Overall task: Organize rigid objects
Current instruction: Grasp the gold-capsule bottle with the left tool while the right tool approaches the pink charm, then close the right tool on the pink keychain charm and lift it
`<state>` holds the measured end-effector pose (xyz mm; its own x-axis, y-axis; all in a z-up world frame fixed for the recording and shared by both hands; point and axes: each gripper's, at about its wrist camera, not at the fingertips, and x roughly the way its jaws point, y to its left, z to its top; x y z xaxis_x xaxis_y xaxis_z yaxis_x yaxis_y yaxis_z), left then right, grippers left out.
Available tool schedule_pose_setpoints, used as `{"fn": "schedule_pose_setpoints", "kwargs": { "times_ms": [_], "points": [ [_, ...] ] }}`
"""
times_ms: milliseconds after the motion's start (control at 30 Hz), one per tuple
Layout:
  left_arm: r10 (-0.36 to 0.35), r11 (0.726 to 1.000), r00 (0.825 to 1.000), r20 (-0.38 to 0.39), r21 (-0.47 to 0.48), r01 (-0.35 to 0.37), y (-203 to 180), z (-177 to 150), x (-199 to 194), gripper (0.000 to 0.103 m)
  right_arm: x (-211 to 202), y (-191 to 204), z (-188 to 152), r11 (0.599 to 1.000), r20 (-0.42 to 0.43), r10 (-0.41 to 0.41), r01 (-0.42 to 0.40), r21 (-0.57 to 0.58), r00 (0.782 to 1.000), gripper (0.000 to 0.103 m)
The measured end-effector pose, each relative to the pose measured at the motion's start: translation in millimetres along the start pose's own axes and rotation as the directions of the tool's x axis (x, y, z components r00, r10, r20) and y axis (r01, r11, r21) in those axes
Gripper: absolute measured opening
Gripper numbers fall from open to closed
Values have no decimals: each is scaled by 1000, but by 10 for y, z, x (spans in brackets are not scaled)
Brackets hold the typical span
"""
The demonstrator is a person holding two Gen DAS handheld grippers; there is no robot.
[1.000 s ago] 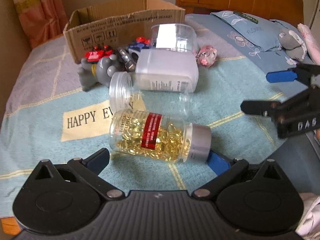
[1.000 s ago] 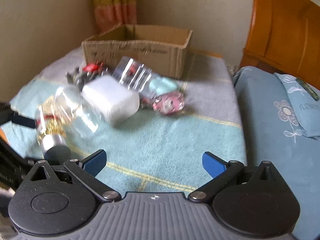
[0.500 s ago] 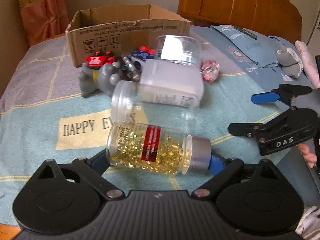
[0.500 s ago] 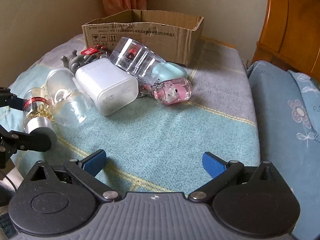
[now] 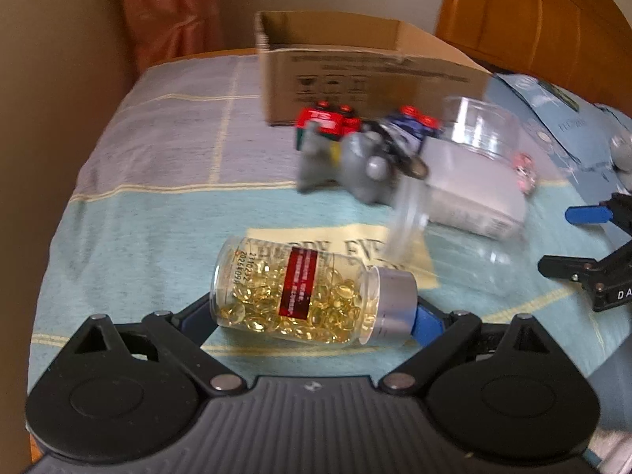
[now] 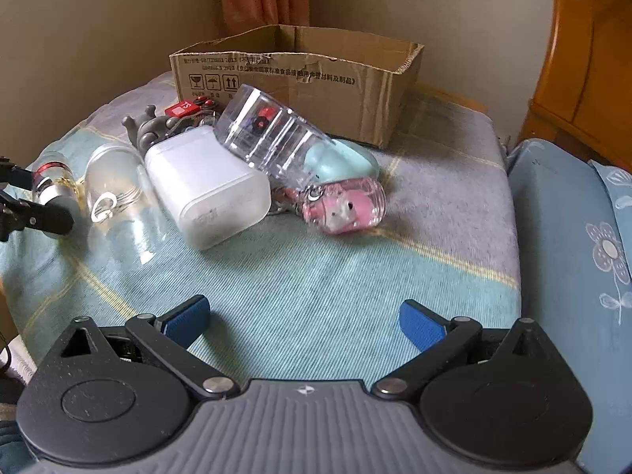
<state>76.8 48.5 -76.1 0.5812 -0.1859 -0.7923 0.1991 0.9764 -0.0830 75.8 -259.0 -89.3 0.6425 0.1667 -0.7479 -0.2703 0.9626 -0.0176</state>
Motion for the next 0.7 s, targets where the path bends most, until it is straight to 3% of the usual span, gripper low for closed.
{"fn": "schedule_pose_setpoints", "kwargs": {
  "times_ms": [700],
  "points": [
    [-9, 1000, 1000, 3, -23, 9, 61, 67, 94, 96, 437, -213, 505, 981, -35, 118, -122, -154, 992, 103]
  ]
}}
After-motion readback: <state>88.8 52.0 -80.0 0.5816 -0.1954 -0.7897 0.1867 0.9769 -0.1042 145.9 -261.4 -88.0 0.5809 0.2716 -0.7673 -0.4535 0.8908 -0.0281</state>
